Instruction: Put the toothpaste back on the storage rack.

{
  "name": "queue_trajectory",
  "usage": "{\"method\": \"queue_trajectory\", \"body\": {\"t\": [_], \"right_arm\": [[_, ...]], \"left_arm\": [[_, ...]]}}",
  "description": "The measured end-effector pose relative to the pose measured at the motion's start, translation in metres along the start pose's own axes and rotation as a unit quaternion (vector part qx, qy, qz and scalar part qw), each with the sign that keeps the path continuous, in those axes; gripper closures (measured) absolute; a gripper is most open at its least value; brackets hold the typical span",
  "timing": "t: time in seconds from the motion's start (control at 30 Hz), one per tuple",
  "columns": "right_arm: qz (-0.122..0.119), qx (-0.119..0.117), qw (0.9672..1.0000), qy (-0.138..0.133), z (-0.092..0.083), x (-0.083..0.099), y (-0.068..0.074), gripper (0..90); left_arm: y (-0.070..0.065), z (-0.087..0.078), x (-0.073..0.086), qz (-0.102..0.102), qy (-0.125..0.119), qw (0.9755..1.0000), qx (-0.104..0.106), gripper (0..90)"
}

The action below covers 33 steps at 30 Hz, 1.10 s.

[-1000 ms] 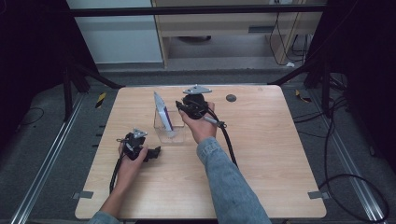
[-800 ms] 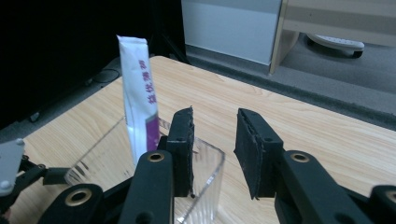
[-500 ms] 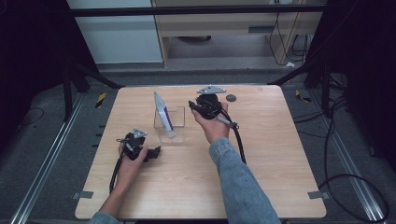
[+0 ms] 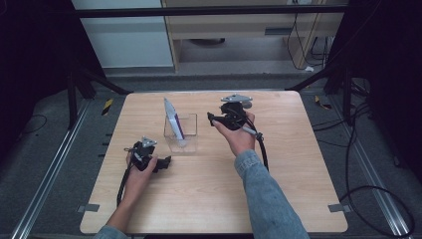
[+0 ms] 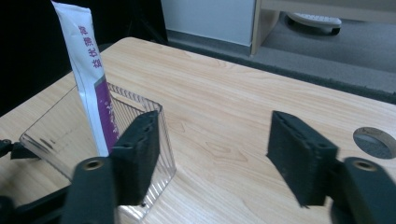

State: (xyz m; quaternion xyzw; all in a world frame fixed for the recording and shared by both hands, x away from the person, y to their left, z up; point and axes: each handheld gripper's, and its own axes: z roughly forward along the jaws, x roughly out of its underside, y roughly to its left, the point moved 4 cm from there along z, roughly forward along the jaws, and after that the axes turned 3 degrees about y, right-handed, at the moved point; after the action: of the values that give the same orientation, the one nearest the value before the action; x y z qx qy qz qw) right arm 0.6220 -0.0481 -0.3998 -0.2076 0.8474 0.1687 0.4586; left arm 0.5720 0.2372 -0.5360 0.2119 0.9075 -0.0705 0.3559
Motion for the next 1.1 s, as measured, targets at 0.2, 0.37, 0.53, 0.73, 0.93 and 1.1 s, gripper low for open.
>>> {"method": "queue_trajectory", "body": {"t": [0.2,0.37,0.53,0.73,0.93,1.1], "right_arm": [[-0.016,0.004,0.9998,-0.010,-0.010,-0.001,-0.011,20.3],[-0.044,0.002,0.9990,-0.004,-0.019,0.002,-0.020,15.9],[-0.034,0.014,0.9993,0.003,-0.024,0.011,-0.035,12.5],[-0.022,0.039,0.9990,-0.004,-0.034,0.021,-0.054,11.1],[-0.017,0.051,0.9986,-0.002,-0.046,0.031,-0.072,10.5],[-0.016,0.057,0.9983,0.000,-0.054,0.042,-0.085,10.6]], "left_arm": [[0.000,0.000,0.000,0.000,0.000,1.0000,0.000,0.0],[0.000,0.000,0.000,0.000,0.000,1.0000,0.000,0.0],[0.000,0.000,0.000,0.000,0.000,1.0000,0.000,0.0],[0.000,0.000,0.000,0.000,0.000,1.0000,0.000,0.0],[0.000,0.000,0.000,0.001,0.001,1.0000,0.000,0.0],[0.000,0.000,0.000,0.000,0.000,1.0000,0.000,0.0]]}}
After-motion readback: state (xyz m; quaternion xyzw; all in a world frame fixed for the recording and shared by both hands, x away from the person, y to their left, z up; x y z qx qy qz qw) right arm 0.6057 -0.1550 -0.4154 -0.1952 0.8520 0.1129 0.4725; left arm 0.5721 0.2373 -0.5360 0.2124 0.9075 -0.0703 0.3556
